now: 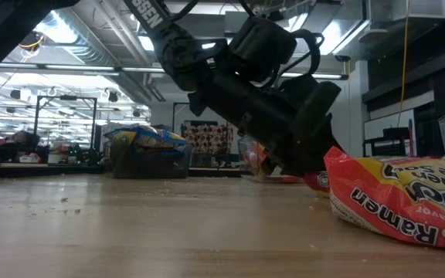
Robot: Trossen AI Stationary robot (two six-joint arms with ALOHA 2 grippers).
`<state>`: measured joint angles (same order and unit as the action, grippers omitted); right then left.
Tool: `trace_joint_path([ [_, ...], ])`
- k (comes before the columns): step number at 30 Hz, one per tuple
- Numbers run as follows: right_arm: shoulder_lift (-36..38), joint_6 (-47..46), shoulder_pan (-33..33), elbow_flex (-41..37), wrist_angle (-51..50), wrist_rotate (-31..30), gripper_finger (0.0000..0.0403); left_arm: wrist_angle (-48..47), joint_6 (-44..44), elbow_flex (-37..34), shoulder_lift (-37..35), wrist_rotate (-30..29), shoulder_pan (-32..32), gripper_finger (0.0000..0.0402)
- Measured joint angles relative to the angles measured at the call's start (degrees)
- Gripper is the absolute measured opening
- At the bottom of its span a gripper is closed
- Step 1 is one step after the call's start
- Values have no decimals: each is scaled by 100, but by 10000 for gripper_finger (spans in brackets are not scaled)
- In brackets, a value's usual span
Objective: Sort Maruchan noodles
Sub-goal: Put the red noodle pack into the bottom transparent bin
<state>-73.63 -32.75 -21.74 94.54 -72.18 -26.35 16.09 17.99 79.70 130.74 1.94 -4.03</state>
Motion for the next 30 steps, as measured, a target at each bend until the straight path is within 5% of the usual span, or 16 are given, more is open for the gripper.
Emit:
trace_joint_path([
  [12,331,-111,-2,-2,368,34,346,35,493,-31,-119,47,71,10],
  [30,1734,381,-7,-2,964,99,346,-172,581,-37,-1414,-627,114,0],
])
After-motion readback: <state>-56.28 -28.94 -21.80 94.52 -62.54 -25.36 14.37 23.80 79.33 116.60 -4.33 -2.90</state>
